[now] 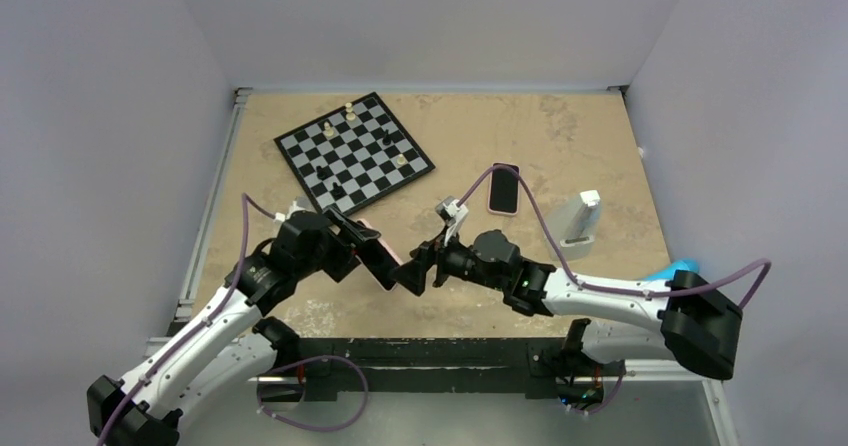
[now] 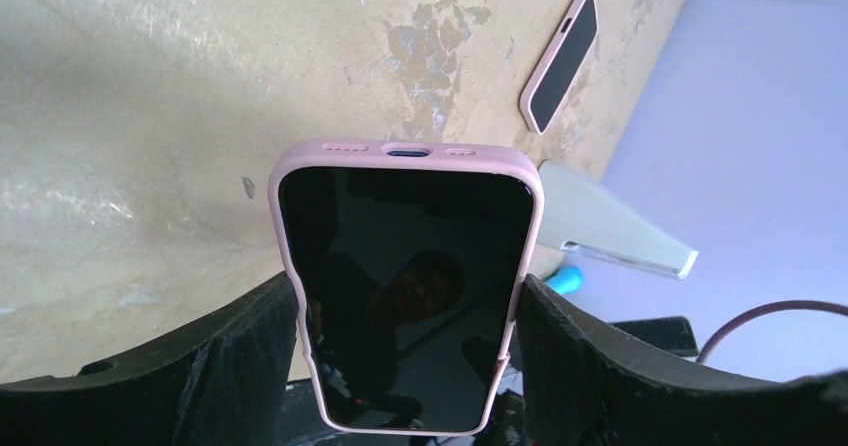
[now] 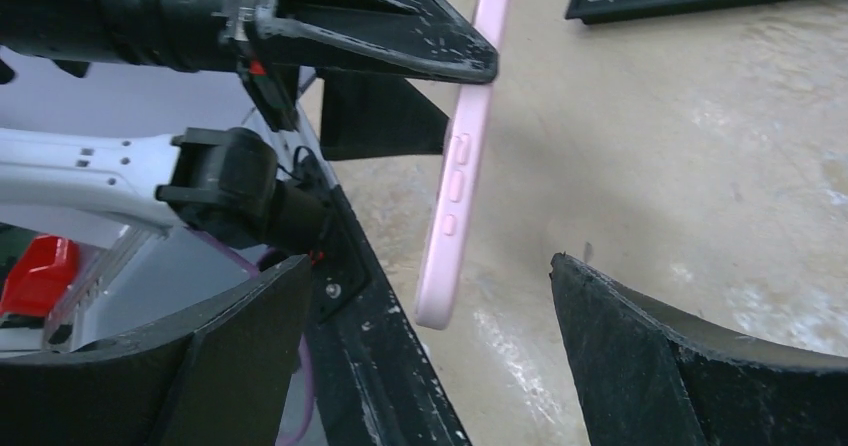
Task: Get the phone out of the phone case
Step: Pick up the phone at the center of the board, then adjust the phone.
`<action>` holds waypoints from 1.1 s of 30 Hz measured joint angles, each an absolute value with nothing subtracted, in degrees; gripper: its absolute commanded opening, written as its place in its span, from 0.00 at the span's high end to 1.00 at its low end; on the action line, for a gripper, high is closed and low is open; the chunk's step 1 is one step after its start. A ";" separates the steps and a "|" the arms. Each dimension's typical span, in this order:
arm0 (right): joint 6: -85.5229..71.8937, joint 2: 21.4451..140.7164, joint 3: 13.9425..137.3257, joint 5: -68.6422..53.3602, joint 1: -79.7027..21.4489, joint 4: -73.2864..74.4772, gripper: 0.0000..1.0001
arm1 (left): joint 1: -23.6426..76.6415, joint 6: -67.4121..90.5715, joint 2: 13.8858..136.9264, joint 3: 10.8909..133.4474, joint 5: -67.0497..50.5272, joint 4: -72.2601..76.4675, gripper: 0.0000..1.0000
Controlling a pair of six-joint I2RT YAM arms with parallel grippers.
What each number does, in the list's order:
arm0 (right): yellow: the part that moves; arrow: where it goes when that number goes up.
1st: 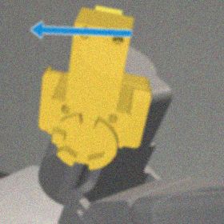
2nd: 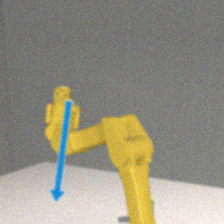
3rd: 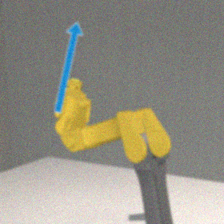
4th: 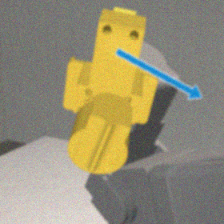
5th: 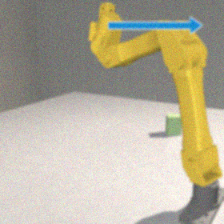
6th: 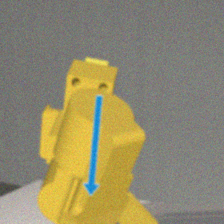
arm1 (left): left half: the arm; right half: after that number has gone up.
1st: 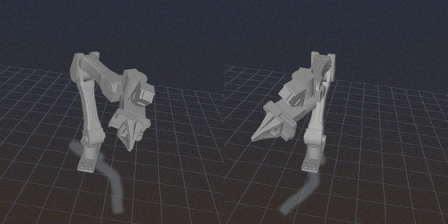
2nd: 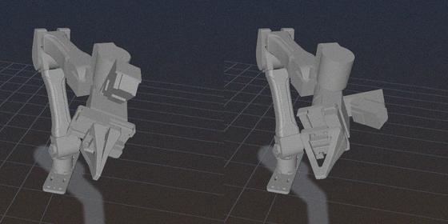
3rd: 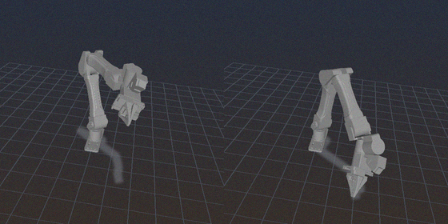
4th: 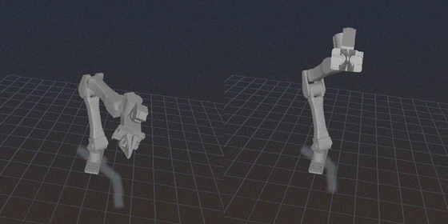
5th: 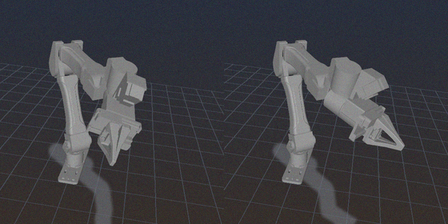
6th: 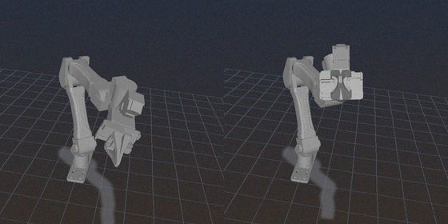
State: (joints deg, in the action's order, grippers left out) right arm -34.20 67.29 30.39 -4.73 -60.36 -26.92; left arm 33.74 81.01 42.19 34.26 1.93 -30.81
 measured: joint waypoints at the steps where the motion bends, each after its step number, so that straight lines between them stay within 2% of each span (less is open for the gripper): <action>1: -34.59 67.64 30.39 -4.08 -61.12 -28.14 0.10 | 33.71 82.28 41.54 33.87 1.89 -30.79 1.00; 4: -35.24 69.10 30.37 -1.93 -63.05 -32.73 0.16 | 33.69 86.72 39.53 32.62 1.61 -30.92 1.00; 12: -35.90 75.07 30.37 4.78 -66.48 -38.68 0.40 | 33.50 96.66 35.62 29.91 1.39 -30.55 1.00; 17: -36.77 76.90 30.28 7.22 -67.09 -41.82 0.71 | 33.50 102.08 33.85 27.73 1.39 -29.26 1.00; 20: -37.52 77.95 30.17 8.25 -67.11 -43.62 0.72 | 33.50 104.84 33.76 26.02 1.45 -28.03 1.00; 24: -38.52 80.68 29.89 8.69 -67.05 -45.98 0.65 | 33.50 107.26 33.74 24.32 2.20 -27.20 1.00; 26: -38.96 81.95 29.91 8.51 -67.07 -46.52 0.67 | 33.50 108.09 33.71 23.83 2.57 -27.03 1.00; 27: -39.29 82.74 30.00 8.40 -67.09 -46.72 0.71 | 33.50 108.64 33.67 23.70 2.85 -26.81 1.00; 28: -39.46 83.29 30.11 8.40 -67.11 -46.74 0.79 | 33.50 108.92 33.61 23.66 3.07 -26.57 1.00; 29: -39.57 83.90 30.39 8.43 -67.11 -46.65 0.91 | 33.50 109.01 33.50 23.66 3.38 -26.22 1.00; 30: -39.53 84.40 30.79 8.45 -67.11 -46.33 1.00 | 33.50 109.14 33.36 23.66 3.51 -25.96 1.00; 31: -38.94 84.82 31.33 9.47 -67.07 -45.47 1.00 | 33.45 109.27 33.23 23.66 3.92 -26.00 1.00; 32: -38.68 85.10 31.79 9.74 -66.85 -44.77 1.00 | 33.34 109.47 33.19 23.59 4.29 -26.17 0.89; 33: -38.50 85.27 32.27 9.80 -66.78 -43.94 1.00 | 33.32 109.58 33.19 23.42 4.54 -26.15 0.69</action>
State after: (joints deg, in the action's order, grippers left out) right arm -38.50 85.27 32.27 9.80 -66.78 -43.94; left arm 33.32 109.58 33.19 23.42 4.54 -26.15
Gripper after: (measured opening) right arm 0.113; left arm 0.775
